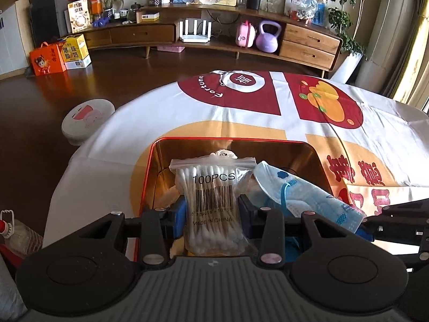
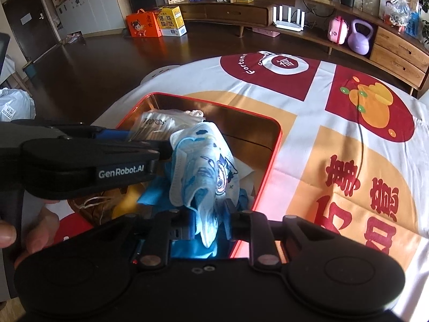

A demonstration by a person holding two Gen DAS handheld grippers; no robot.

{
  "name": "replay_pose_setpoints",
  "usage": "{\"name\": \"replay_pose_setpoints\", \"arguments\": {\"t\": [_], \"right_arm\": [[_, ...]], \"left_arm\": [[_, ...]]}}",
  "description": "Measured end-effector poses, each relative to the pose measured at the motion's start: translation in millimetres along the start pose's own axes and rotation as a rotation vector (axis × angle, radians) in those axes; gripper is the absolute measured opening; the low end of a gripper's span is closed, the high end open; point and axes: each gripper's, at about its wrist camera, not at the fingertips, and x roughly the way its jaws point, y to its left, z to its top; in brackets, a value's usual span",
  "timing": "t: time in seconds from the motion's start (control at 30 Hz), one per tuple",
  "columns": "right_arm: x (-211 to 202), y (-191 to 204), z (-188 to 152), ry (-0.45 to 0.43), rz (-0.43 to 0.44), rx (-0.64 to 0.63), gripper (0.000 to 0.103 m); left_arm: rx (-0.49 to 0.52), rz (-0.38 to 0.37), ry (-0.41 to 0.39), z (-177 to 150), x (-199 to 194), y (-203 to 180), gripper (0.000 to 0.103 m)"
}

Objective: Organize soft objects
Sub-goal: 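Lower the swab bag and mask into the tin and open both grippers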

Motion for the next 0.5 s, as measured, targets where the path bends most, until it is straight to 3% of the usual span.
{"name": "replay_pose_setpoints", "arguments": {"t": [0.13, 0.3, 0.43, 0.5], "right_arm": [[-5, -4, -2, -0.012, 0.015, 0.020, 0.033], [-14, -3, -6, -0.026, 0.032, 0.021, 0.043], [-22, 1, -9, -0.045, 0.041, 0.012, 0.057], [-27, 4, -10, -0.052, 0.037, -0.001, 0.058]], "left_arm": [[-0.017, -0.010, 0.002, 0, -3, 2, 0.041], [-0.035, -0.033, -0.014, -3, -11, 3, 0.059], [-0.019, -0.031, -0.027, -5, -21, 0, 0.061], [-0.011, -0.030, -0.034, -6, -27, -1, 0.063]]}}
